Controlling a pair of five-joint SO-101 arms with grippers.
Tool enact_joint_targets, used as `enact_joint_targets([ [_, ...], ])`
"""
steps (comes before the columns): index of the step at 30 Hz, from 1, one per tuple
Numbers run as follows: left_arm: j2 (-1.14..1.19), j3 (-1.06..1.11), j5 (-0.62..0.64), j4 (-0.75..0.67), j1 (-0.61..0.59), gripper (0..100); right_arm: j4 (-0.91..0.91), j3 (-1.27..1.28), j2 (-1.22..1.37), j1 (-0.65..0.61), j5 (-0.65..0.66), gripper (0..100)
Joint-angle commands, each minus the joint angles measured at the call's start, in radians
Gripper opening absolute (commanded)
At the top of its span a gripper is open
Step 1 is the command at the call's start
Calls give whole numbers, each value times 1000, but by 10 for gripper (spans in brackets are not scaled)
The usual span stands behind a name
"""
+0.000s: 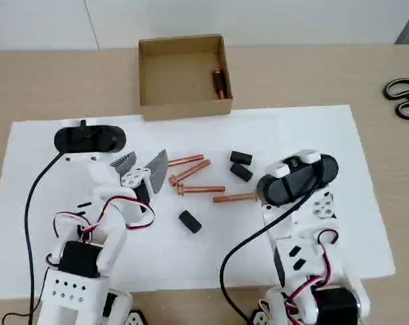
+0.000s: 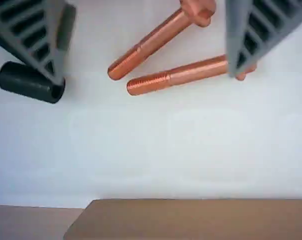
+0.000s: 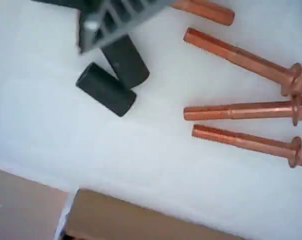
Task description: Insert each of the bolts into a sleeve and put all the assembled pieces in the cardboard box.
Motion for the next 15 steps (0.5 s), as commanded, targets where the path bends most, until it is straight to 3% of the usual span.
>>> enact_joint_targets([
  [1, 32, -24, -6, 37, -5, 206, 16, -20, 85, 8, -72, 221],
  [7, 206, -211, -3, 206, -5, 205, 13, -333, 501, 8, -104, 221],
  [11, 328, -374, -3, 319, -5, 205, 130, -618, 865, 2, -106, 221],
  [15, 422, -440, -9, 336, -20, 204, 259, -815, 1121, -15, -54, 221],
])
